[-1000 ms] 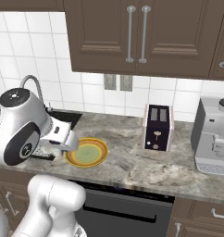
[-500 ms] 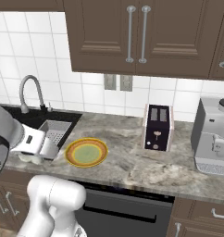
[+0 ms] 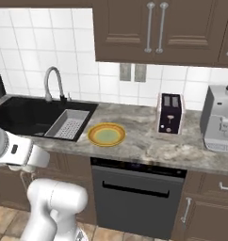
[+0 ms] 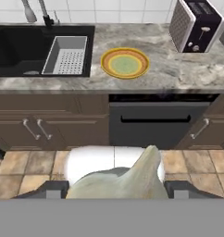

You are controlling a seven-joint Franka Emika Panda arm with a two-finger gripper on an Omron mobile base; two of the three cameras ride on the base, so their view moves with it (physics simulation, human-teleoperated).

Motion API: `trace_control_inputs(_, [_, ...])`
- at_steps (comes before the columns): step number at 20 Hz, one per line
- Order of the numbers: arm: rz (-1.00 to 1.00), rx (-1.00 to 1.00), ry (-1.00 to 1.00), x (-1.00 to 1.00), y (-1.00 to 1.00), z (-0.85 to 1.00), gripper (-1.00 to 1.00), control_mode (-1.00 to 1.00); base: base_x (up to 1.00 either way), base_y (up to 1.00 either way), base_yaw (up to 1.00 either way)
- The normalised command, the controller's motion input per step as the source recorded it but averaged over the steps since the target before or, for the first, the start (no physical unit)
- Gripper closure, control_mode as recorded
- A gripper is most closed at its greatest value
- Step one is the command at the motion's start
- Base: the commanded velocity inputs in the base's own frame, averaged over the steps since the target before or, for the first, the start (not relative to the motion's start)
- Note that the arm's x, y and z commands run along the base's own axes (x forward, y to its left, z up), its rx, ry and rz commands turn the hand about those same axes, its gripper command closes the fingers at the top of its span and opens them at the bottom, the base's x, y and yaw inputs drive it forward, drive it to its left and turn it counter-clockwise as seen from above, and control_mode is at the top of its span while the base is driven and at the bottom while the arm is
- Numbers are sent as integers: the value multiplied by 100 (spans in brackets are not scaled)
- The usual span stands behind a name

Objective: Pick the garlic from the counter and place it in the microwave. Then turn on the microwave.

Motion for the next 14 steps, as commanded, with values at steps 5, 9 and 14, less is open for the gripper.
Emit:
trace_control_inputs(5, [0, 0, 0, 0, 0, 0, 100, 100, -94, 97, 4])
trace_control_inputs(9, [0, 0, 0, 0, 0, 0, 100, 100, -37, 100, 1])
trace_control_inputs(14, [0, 0, 0, 0, 0, 0, 100, 100, -4, 100, 0])
